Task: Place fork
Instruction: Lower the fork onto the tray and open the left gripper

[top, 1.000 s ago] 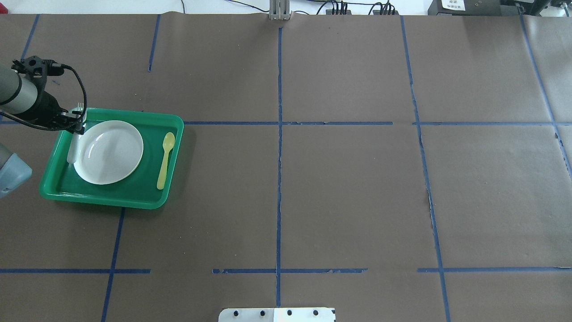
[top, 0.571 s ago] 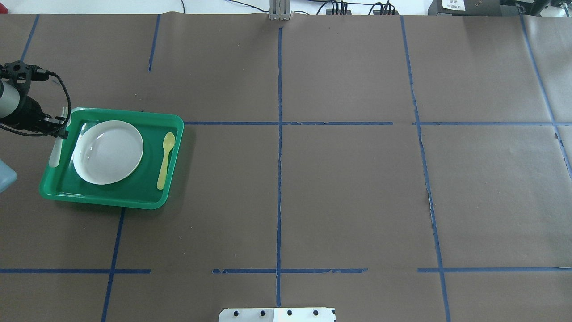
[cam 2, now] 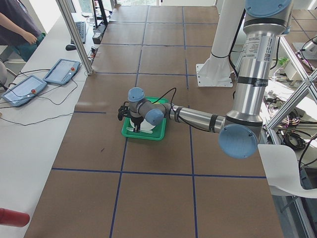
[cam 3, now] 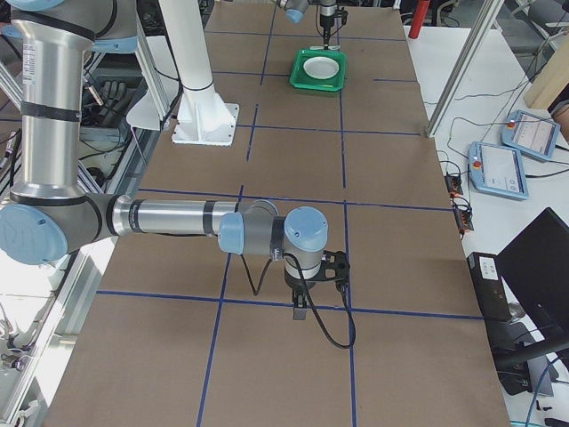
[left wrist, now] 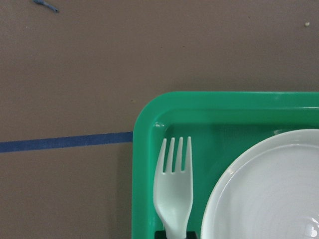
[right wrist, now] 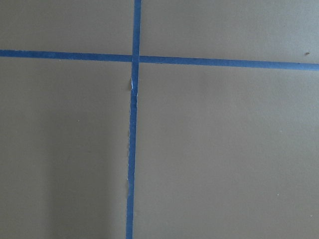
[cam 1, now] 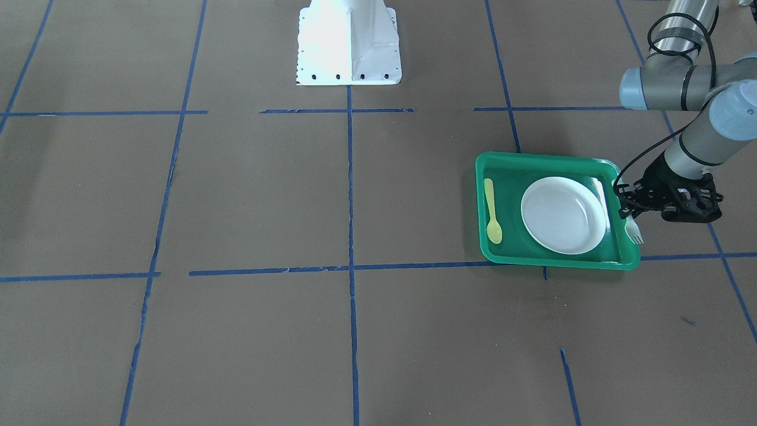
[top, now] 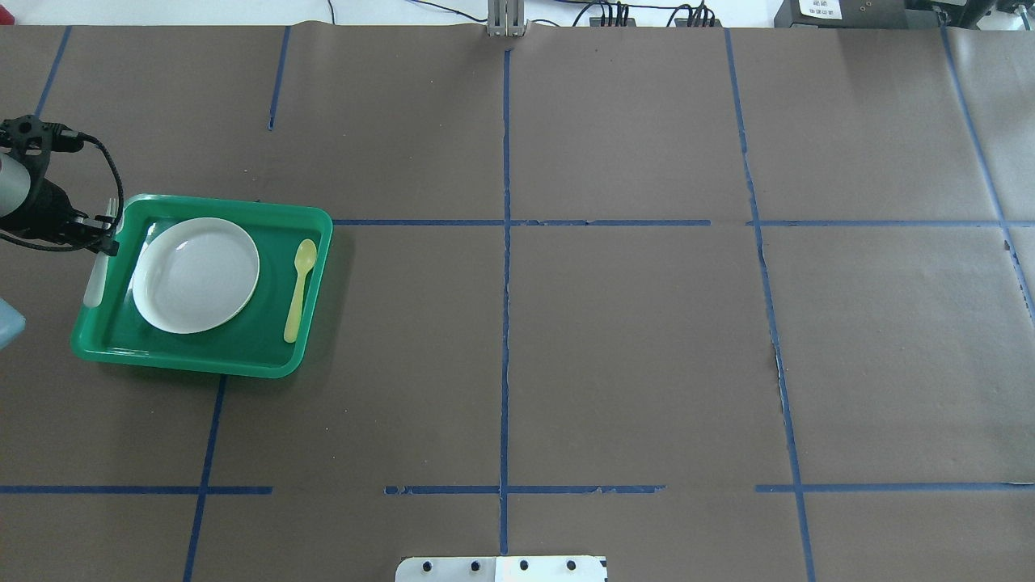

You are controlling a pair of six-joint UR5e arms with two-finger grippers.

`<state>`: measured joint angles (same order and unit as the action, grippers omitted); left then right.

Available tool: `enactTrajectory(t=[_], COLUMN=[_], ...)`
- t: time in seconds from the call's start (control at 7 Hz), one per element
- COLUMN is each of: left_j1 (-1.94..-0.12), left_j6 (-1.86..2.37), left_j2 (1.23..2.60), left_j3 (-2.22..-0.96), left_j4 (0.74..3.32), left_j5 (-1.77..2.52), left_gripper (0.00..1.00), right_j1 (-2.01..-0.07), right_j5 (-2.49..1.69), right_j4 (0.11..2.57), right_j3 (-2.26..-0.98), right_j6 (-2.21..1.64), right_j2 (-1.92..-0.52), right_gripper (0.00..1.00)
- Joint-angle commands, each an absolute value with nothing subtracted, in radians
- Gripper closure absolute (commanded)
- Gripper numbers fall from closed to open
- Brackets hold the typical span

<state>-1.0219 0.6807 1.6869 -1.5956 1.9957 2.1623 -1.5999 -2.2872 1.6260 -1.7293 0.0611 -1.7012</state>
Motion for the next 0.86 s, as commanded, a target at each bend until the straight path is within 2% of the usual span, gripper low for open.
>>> enactTrajectory(t=[0.0,0.14,0.43,0.71], left_j1=[-1.016,-1.017,-1.022,-1.086], left_j6=[0.670,0.667,0.663,0.614], left_j2=[1.687,1.687,1.687,1.640], left_j3=[-1.589,-1.591,-1.607,-1.743], left_j4=[1.996,1.997,1.993,1.955], left_j5=[2.163,2.164,2.164,2.206], left_gripper=[0.29,0.00,0.00,0.00], right_j1=[-1.600,-1.600,-1.600,-1.600], right_j5=[-2.287,-2.287,-2.287,-2.287], right_j4=[1.626,1.626,1.626,1.626], right_j3=[-1.730,-1.730,-1.730,-1.730], right_j6=[0.061,0.061,0.061,0.061], right_j2=[-1.701,-1.701,-1.701,-1.701], right_gripper=[0.00,0.00,0.00,0.00])
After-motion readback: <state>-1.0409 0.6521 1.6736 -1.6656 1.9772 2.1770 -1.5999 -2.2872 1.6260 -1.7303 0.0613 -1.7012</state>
